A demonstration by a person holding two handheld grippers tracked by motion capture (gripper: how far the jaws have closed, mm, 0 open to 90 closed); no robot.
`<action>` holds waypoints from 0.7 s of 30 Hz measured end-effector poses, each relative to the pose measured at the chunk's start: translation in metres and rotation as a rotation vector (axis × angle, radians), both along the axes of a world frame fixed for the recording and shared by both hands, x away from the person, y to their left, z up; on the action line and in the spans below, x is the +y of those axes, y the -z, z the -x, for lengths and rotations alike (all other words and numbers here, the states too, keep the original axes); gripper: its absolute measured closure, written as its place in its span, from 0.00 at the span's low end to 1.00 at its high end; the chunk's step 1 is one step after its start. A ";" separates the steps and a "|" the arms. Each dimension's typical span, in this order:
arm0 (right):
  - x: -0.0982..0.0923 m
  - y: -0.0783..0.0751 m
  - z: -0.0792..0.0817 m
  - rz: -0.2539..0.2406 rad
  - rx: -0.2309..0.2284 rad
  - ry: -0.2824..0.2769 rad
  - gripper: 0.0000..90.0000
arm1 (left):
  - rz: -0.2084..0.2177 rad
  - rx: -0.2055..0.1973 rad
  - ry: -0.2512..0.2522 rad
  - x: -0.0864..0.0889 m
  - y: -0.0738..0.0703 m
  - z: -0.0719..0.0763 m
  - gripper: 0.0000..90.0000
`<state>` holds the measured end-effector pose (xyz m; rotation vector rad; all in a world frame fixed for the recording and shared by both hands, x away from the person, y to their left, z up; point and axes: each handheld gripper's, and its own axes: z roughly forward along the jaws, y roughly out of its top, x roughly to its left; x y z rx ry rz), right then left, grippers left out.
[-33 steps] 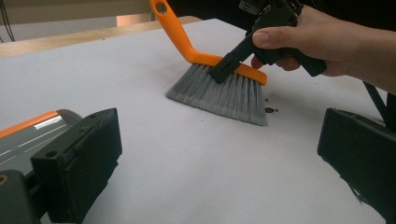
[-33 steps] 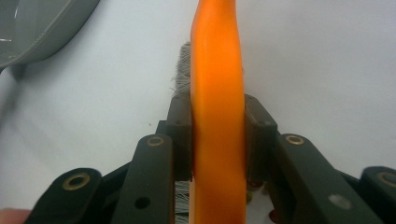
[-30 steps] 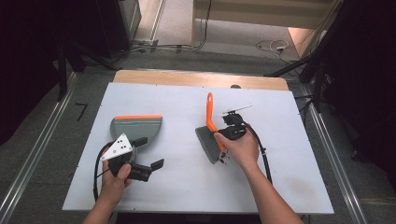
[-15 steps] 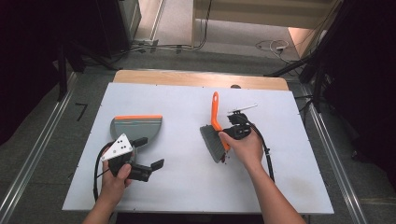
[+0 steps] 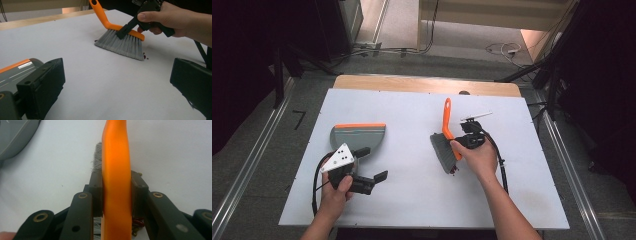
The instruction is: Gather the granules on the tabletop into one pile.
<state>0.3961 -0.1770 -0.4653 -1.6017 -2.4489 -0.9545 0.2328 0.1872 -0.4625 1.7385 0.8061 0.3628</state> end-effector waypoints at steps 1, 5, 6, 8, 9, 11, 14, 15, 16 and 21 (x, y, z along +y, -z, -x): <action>-0.001 0.000 0.000 -0.001 -0.001 0.000 0.75 | 0.000 0.000 0.001 0.000 0.000 0.000 0.01; -0.004 0.000 -0.001 -0.005 0.001 0.009 0.75 | 0.001 0.000 0.001 0.000 0.000 0.000 0.01; -0.005 0.001 -0.001 -0.003 0.002 0.011 0.75 | 0.001 0.001 0.002 0.000 0.000 0.000 0.01; -0.006 0.000 -0.002 -0.003 0.003 0.012 0.75 | 0.000 0.000 0.001 0.000 0.000 0.000 0.01; -0.006 0.000 -0.002 -0.004 0.003 0.015 0.75 | 0.000 -0.001 0.001 0.000 0.000 0.000 0.01; -0.007 0.000 -0.002 0.001 0.001 0.019 0.75 | -0.001 0.000 0.000 0.000 0.000 0.000 0.01; -0.009 0.000 -0.002 0.002 0.002 0.020 0.75 | 0.000 0.000 0.000 0.000 0.000 0.000 0.01; -0.010 0.000 -0.003 0.000 0.003 0.022 0.75 | -0.001 0.001 0.001 0.000 0.000 0.000 0.01; -0.010 0.000 -0.003 0.001 0.002 0.026 0.75 | 0.000 0.001 0.000 0.000 0.000 0.000 0.01; -0.013 -0.002 -0.003 -0.052 0.010 0.017 0.75 | 0.000 0.000 0.000 0.000 0.000 0.000 0.01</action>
